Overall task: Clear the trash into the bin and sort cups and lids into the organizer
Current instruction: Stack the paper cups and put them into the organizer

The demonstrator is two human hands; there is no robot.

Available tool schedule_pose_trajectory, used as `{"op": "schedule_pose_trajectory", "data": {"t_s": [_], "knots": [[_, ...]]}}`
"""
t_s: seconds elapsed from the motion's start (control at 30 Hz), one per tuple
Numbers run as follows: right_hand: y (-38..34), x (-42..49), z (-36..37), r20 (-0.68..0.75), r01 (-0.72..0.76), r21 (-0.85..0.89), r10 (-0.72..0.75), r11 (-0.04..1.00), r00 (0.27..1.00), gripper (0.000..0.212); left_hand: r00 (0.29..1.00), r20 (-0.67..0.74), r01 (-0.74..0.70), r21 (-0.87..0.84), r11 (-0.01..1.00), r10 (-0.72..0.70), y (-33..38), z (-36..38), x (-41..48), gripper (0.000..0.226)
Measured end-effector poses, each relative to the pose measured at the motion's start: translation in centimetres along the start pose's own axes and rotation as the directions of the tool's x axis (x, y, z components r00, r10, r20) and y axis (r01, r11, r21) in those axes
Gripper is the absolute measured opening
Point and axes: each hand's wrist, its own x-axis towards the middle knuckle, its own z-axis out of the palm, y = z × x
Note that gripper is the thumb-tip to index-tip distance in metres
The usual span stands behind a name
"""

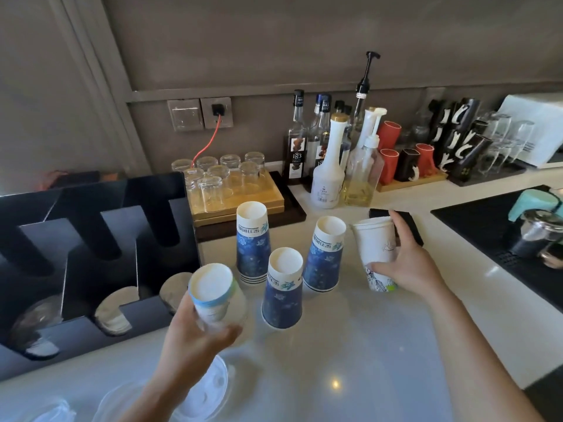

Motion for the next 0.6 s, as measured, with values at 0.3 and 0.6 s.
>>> {"op": "schedule_pose_trajectory", "data": {"t_s": [0.3, 0.6], "knots": [[-5.9, -8.1, -0.8, -0.103, 0.187, 0.303, -0.163, 0.934, 0.981, 0.124, 0.958, 0.207, 0.281, -0.819, 0.5, -0.199, 3.7, -3.1, -0.6, 0.035], [-14.3, -12.1, 2.2, -0.196, 0.323, 0.842, -0.311, 0.433, 0.93, 0.116, 0.892, 0.389, 0.441, -0.86, 0.255, -0.23, 5.1, -1.5, -2.8, 0.113]]}}
